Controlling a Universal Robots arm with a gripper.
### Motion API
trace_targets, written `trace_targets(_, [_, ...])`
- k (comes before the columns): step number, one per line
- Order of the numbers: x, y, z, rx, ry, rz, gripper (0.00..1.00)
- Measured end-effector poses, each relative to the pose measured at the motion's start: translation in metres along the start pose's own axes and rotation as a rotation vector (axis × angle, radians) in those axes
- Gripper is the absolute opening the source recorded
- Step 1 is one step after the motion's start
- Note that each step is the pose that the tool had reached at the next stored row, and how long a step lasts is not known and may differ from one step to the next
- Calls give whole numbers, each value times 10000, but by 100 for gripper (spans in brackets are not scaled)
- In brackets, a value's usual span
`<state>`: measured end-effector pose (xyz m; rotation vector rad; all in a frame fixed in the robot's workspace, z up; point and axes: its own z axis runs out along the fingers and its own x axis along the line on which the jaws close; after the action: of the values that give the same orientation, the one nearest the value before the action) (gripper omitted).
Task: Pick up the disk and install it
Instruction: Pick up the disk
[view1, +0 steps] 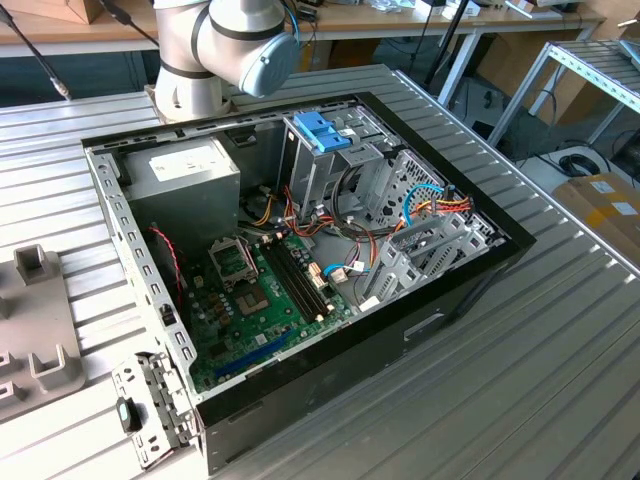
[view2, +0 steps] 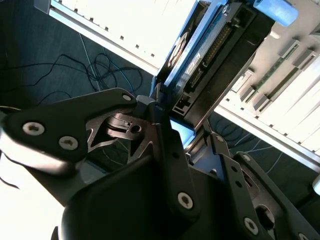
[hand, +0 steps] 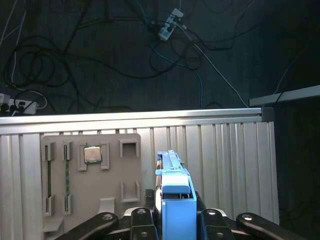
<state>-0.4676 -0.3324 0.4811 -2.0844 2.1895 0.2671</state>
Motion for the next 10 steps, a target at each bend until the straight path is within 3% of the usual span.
trace_targets(10, [-19,5,-92,-7,-131,-6,37])
